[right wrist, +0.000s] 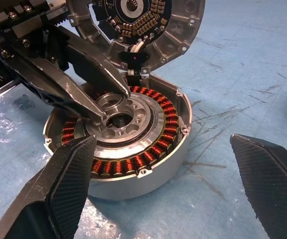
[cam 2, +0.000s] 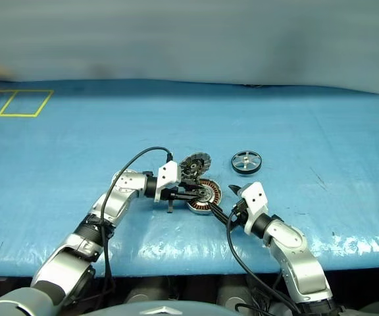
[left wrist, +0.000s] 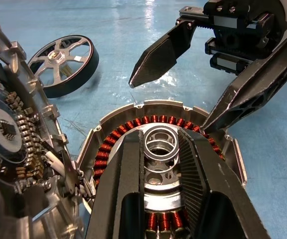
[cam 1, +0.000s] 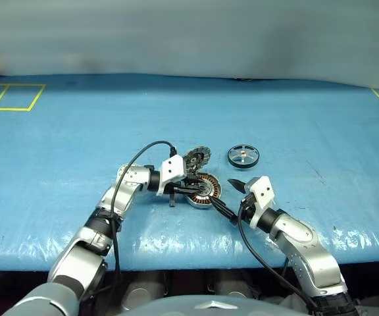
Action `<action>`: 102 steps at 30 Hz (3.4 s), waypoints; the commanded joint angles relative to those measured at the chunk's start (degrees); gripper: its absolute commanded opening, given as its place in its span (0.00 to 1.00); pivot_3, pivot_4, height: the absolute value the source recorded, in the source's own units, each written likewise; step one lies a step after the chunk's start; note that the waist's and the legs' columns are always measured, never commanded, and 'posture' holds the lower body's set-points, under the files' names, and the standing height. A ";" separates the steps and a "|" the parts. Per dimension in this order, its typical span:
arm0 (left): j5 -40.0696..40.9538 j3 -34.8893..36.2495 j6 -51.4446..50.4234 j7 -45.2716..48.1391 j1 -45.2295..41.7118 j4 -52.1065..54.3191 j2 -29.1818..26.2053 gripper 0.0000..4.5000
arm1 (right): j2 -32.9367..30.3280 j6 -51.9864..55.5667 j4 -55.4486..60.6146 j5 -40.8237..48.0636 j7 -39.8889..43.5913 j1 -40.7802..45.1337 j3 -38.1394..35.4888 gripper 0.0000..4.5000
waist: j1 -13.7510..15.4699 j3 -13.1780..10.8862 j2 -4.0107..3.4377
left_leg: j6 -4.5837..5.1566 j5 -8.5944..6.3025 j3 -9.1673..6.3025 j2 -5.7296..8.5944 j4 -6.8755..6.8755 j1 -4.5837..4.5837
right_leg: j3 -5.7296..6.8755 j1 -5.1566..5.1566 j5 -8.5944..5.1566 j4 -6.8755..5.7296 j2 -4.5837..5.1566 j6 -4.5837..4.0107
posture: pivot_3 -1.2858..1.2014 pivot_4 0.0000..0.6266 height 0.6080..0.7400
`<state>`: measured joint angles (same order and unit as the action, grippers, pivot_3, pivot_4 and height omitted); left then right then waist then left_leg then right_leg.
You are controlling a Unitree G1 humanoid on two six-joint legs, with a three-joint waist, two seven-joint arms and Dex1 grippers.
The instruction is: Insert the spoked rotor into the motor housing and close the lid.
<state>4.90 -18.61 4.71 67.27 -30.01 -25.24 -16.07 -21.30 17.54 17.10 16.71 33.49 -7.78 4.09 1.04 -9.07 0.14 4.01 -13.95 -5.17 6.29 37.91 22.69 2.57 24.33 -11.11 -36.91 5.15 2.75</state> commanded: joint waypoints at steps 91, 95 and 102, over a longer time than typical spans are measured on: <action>8.93 9.28 -6.25 -6.11 16.03 14.92 -6.70 0.31 | -1.59 8.13 1.96 -4.43 1.14 8.69 8.36 0.01 | -0.02 0.01 -0.01 | 0.03 -0.03 0.12 -0.03 0.02 0.00 | -0.12 0.10 0.04 0.01 -0.01 0.02 | 0.52 0.24 1.00; 8.87 9.17 -6.31 -6.13 16.03 14.98 -6.68 0.31 | -2.58 8.86 1.78 -6.44 0.96 8.61 9.95 0.01 | -0.02 0.01 -0.01 | 0.03 -0.03 0.12 -0.03 0.02 0.00 | -0.12 0.10 0.03 0.01 -0.01 0.02 | 0.52 0.24 1.00; 8.84 9.14 -6.30 -6.08 15.94 14.84 -6.69 0.31 | -4.11 10.83 0.62 -9.55 0.06 9.10 12.35 0.01 | -0.01 0.09 0.02 | 0.03 -0.03 0.12 -0.04 0.03 -0.05 | -0.12 0.06 0.02 0.01 -0.01 0.04 | 0.52 0.24 1.00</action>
<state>13.60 -9.59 -2.25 61.27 -13.31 -11.09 -22.80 -24.42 25.69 19.12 8.97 33.61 2.23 14.88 1.03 -8.98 0.16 4.03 -13.98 -5.06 6.24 37.94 22.63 2.45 24.38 -11.08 -36.90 5.14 2.80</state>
